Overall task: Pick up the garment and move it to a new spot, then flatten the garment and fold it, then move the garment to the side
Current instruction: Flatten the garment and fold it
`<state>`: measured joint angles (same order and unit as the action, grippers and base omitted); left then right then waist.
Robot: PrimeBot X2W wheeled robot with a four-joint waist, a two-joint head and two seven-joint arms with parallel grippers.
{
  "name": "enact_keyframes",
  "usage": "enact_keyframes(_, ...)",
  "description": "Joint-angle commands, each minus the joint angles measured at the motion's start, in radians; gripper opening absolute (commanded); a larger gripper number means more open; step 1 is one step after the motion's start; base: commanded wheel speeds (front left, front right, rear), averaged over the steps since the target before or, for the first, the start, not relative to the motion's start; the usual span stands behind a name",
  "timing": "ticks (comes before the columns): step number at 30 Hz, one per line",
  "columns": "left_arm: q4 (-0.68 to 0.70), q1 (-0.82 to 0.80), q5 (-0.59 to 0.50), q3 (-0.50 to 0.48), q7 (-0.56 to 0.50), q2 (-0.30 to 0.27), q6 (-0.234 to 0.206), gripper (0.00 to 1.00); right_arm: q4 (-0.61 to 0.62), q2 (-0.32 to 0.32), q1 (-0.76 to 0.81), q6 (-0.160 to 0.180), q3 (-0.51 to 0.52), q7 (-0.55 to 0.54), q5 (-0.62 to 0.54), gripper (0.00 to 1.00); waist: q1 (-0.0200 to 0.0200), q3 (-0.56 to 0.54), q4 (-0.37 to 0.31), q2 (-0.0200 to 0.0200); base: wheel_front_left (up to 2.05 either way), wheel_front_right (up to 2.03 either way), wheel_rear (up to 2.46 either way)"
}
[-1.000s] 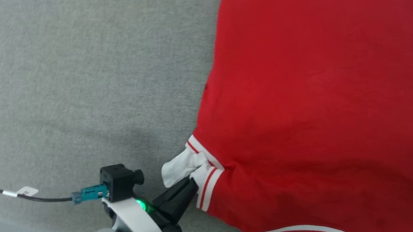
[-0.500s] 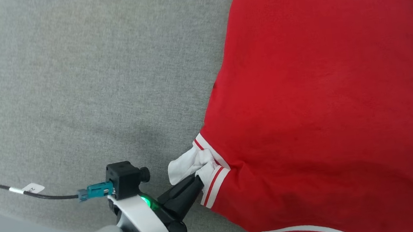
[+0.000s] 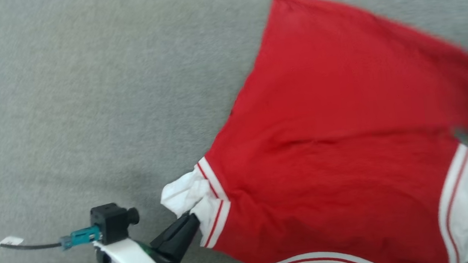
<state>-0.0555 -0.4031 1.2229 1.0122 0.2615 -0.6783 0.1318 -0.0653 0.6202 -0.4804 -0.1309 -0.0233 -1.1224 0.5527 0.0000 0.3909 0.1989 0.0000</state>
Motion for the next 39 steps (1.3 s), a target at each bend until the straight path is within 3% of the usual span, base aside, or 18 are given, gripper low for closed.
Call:
enact_keyframes(1,-0.006,0.026,-0.001,-0.02,0.005,-0.008,-0.002,0.0,0.061,-0.002,0.107,0.0,0.017,-0.026,0.024,0.0,0.0,-0.041,-0.045,0.0,0.0,0.0,0.0)
enact_keyframes(10,-0.016,0.095,-0.017,-0.091,0.005,-0.028,-0.002,0.0,0.343,-0.13,0.624,0.0,0.07,-0.077,0.066,0.0,0.0,-0.071,-0.102,0.0,0.0,0.0,0.0)
enact_keyframes(14,-0.019,0.108,-0.018,-0.114,0.005,-0.031,-0.002,0.0,0.364,-0.195,0.717,0.0,0.022,-0.048,0.06,0.0,0.0,-0.072,-0.123,0.0,0.0,0.0,0.0)
enact_keyframes(17,-0.019,0.112,-0.021,-0.117,0.005,-0.031,-0.002,0.0,0.339,-0.205,0.7,0.0,-0.013,-0.004,0.047,0.0,0.0,-0.073,-0.136,0.0,0.0,0.0,0.0)
enact_keyframes(18,-0.019,0.114,-0.02,-0.118,0.005,-0.032,-0.002,0.0,0.336,-0.208,0.682,0.0,-0.019,0.02,0.039,0.11,0.0,-0.075,-0.139,0.0,0.0,0.0,0.0)
enact_keyframes(19,-0.019,0.115,-0.02,-0.118,0.005,-0.033,-0.002,0.0,0.334,-0.207,0.668,0.0,-0.02,0.043,0.034,0.43,0.0,-0.076,-0.142,0.0,0.0,0.0,0.0)
enact_keyframes(20,-0.019,0.115,-0.02,-0.118,0.005,-0.033,-0.002,0.0,0.334,-0.207,0.668,0.0,-0.02,0.043,0.034,0.43,0.0,-0.076,-0.142,0.0,0.0,0.0,0.0)
enact_keyframes(21,-0.018,0.117,-0.02,-0.119,0.005,-0.035,-0.002,0.0,0.332,-0.204,0.658,0.0,-0.02,0.06,0.032,0.63,0.0,-0.078,-0.145,0.0,0.0,0.0,0.0)
enact_keyframes(22,-0.018,0.119,-0.02,-0.12,0.005,-0.036,-0.002,0.0,0.336,-0.197,0.653,0.0,-0.017,0.071,0.033,1.0,0.0,-0.08,-0.147,0.0,0.0,0.0,0.0)
enact_keyframes(28,-0.009,0.114,-0.031,-0.125,0.005,-0.03,-0.002,0.0,0.445,-0.142,0.606,0.0,0.119,0.078,0.052,1.0,0.0,-0.073,-0.139,0.0,0.0,0.0,0.0)
enact_keyframes(32,0.0,0.095,-0.033,-0.126,0.005,-0.017,-0.002,0.0,0.493,-0.105,0.482,0.0,0.192,0.091,0.02,1.0,0.0,-0.054,-0.121,0.0,0.0,0.0,0.0)
enact_keyframes(39,0.001,0.038,-0.04,-0.084,0.005,0.01,-0.002,0.0,0.287,-0.144,0.138,0.0,0.029,0.194,-0.071,1.0,0.0,0.001,-0.067,0.0,0.0,0.0,0.0)
